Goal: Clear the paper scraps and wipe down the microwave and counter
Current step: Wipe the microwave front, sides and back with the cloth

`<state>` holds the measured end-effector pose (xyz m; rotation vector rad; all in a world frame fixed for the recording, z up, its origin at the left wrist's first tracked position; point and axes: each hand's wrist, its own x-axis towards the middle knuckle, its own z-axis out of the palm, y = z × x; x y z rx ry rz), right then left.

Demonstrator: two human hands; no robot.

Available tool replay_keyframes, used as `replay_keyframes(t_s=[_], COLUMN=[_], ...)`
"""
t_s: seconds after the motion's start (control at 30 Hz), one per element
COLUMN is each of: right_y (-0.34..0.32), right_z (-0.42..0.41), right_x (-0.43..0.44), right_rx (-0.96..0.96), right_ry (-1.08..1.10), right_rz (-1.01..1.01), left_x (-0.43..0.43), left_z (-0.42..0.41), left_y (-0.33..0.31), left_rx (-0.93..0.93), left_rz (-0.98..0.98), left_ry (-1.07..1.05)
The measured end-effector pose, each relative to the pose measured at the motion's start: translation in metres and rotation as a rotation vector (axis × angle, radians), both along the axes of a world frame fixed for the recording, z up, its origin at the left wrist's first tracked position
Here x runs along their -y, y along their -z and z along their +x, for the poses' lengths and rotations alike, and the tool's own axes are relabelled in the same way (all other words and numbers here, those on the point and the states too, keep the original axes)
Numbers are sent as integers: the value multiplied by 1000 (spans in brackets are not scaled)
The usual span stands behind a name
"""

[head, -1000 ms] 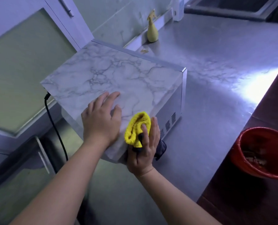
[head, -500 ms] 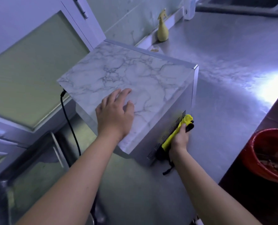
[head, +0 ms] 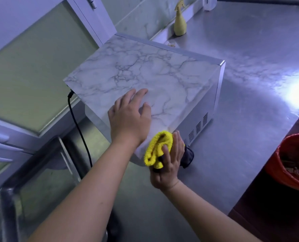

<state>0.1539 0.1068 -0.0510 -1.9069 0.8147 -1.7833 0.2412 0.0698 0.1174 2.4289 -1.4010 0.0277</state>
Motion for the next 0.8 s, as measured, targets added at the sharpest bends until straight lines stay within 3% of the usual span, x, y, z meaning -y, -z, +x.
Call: replay_keyframes(t_s=[0.07, 0.2, 0.47, 0.53, 0.7, 0.8], right_y=[33, 55, 17, -20, -94, -101], right_z=[-4, -4, -34, -49, -52, -22], right_x=[9, 39, 75, 62, -18, -51], right_rx=[51, 407, 834, 797, 516, 270], right_ry=[-9, 54, -32, -87, -306, -310], right_rz=[173, 976, 1499, 1409, 743, 482], left_x=[0, 0, 0, -1, 0, 1], left_z=[1, 0, -1, -1, -1, 1], left_y=[0, 1, -1, -2, -3, -4], left_rx=[-4, -2, -21, -14, -22, -36], left_rz=[-5, -14, -20, -16, -12, -19], left_ry=[-3, -7, -9, -10, -21, -19])
